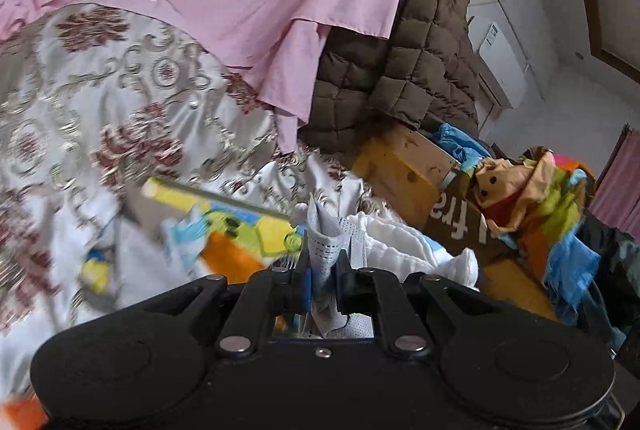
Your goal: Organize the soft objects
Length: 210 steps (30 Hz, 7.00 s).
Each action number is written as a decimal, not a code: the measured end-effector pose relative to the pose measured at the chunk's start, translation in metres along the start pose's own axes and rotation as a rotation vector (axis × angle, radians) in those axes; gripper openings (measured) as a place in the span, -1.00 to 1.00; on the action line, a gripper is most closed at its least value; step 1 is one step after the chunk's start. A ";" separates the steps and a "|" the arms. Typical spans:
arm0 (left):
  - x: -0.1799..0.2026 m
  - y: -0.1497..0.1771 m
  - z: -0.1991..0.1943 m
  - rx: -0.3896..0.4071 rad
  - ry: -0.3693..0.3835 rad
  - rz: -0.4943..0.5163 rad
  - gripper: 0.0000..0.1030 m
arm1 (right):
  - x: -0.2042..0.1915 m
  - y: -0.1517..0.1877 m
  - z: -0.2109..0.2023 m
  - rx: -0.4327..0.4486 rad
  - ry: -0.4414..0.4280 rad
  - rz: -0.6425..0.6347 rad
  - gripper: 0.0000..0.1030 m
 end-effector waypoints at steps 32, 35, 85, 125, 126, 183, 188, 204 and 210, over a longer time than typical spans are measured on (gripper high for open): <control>-0.062 0.043 0.180 -0.192 -0.321 0.028 -0.51 | 0.098 0.072 0.161 -0.248 0.012 0.160 -0.20; -0.063 0.044 0.175 -0.186 -0.346 0.030 -0.32 | 0.099 0.073 0.160 -0.250 0.012 0.162 -0.14; 0.011 0.004 0.001 0.085 -0.441 0.064 0.95 | 0.069 -0.005 0.021 -0.067 0.045 0.094 0.99; 0.048 0.035 -0.101 0.202 -0.458 0.168 0.98 | 0.052 -0.011 -0.080 0.020 0.125 -0.008 1.00; 0.048 0.036 -0.102 0.201 -0.459 0.172 0.98 | 0.052 -0.008 -0.080 0.015 0.127 -0.009 0.99; 0.025 0.073 -0.175 0.223 -0.565 0.249 0.98 | 0.018 0.036 -0.127 0.028 0.132 -0.119 1.00; 0.025 0.079 -0.177 0.214 -0.578 0.260 0.98 | 0.015 0.037 -0.131 0.028 0.120 -0.119 1.00; 0.018 0.099 -0.187 0.186 -0.560 0.230 0.98 | 0.008 0.051 -0.138 0.000 0.108 -0.133 1.00; 0.018 0.103 -0.190 0.181 -0.560 0.227 0.98 | 0.007 0.053 -0.141 -0.004 0.104 -0.133 0.99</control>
Point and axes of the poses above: each gripper's, at about its wrist camera, not at the fingertips, and z roughly the way its jaws point, x to its right, y to its underside, the point moved 8 cm from there along z, roughly the way its jaws point, and after that the axes turned 9 degrees about y, right-handed, at the moved point
